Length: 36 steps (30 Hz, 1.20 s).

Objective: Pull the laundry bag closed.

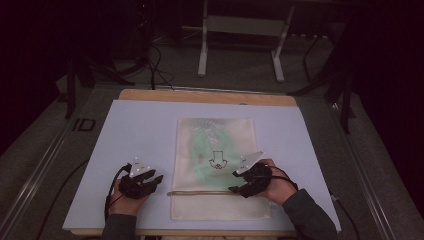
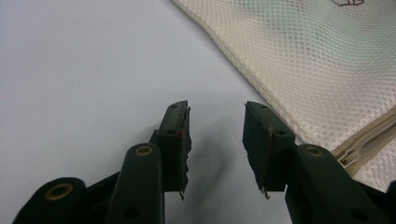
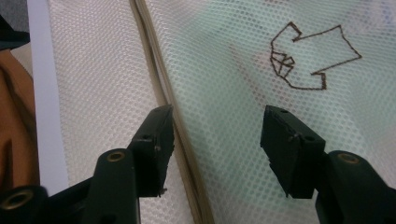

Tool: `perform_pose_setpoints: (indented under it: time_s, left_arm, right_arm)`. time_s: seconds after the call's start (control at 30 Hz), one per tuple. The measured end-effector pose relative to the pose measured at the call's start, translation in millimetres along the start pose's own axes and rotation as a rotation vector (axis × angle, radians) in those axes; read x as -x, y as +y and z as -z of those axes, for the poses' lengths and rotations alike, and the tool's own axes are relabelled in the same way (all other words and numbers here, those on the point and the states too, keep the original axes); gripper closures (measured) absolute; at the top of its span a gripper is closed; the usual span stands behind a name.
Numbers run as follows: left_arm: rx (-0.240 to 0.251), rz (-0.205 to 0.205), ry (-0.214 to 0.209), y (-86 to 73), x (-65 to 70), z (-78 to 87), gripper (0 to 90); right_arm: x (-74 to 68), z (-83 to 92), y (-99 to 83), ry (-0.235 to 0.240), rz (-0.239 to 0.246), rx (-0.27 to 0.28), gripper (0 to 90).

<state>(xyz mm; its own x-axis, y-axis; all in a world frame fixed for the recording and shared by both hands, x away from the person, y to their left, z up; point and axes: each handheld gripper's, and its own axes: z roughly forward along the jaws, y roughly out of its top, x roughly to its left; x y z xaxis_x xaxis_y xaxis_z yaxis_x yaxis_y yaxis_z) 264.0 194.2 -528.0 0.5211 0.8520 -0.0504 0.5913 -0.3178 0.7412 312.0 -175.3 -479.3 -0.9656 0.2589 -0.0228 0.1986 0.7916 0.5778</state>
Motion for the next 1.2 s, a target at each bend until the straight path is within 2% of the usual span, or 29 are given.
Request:
perform_pose_setpoints:
  time_s: [0.67,1.2]
  left_arm:
    - [-0.005,-0.006,-0.011,0.2,0.7,-0.3,59.9]
    - [-0.002,-0.010,-0.016,0.4,1.9,-1.1,59.6]
  right_arm:
    - [-7.4,-14.6,20.8,0.047,0.062,-0.032,46.3]
    - [-11.3,-26.7,37.5,0.083,0.105,-0.047,54.0]
